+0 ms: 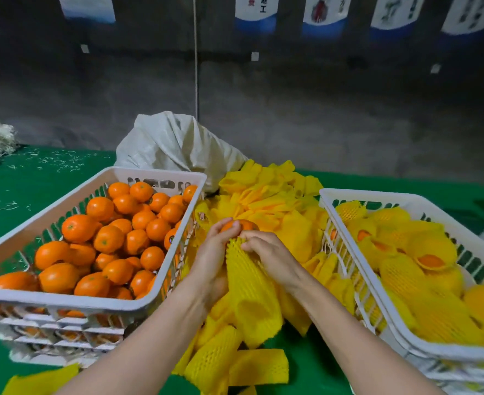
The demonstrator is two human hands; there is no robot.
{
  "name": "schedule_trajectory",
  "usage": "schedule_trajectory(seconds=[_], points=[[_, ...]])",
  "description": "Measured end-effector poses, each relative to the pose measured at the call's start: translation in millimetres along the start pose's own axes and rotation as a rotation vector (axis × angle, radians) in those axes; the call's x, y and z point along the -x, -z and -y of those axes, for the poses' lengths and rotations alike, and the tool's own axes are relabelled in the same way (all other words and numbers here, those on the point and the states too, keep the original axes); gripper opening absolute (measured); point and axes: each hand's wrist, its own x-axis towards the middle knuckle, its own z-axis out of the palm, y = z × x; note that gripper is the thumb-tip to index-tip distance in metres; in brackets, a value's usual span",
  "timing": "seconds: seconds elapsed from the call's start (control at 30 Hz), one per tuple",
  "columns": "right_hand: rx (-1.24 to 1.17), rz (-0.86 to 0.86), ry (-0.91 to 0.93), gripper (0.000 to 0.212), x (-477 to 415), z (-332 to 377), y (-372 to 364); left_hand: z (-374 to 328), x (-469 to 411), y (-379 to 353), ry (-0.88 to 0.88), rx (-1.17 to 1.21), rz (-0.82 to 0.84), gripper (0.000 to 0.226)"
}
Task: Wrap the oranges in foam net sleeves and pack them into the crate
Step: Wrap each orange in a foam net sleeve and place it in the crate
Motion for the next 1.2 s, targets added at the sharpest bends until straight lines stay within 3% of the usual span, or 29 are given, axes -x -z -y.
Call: schedule_trajectory(seconds=[0.07, 0.2, 0.33, 0.43, 0.6, 0.77, 0.83, 0.97, 1.1, 1.2], points=[[0.161, -0.036, 0.085, 0.014, 6, -6, 6, 10, -2, -5, -0.014, -0.032, 0.019, 0.041], [0.353, -0.301, 0.304, 0.020, 14, -19, 26, 23, -3, -13, 0.000, -0.024, 0.050, 0.044], [0.214, -0.372, 0.314, 0.024, 13, -26, 53, 34, 2, -16, 0.060, 0.010, 0.106, 0.055], [0.125, -0.419, 0.312, 0.029, 19, -34, 53, 43, 0, -14, 0.005, -0.043, 0.139, 0.067], [0.033, -0.645, 0.194, 0.027, 25, -41, 36, 58, -8, -23, -0.088, 0.048, -0.036, 0.073], [-0.056, -0.613, 0.127, 0.026, 39, -52, 12, 62, -17, -27, -0.118, -0.075, -0.170, 0.054], [-0.156, -0.595, 0.088, 0.027, 39, -50, 16, 61, -18, -25, -0.057, -0.008, -0.126, 0.046], [-0.166, -0.665, 0.062, 0.028, 29, -40, 35, 64, -13, -24, 0.039, 0.127, 0.028, 0.052], [-0.232, -0.586, 0.064, 0.030, 24, -32, 43, 65, -13, -23, 0.078, 0.166, 0.051, 0.078], [-0.245, -0.528, 0.080, 0.031, 23, -29, 44, 61, -13, -21, 0.132, 0.205, 0.126, 0.083]])
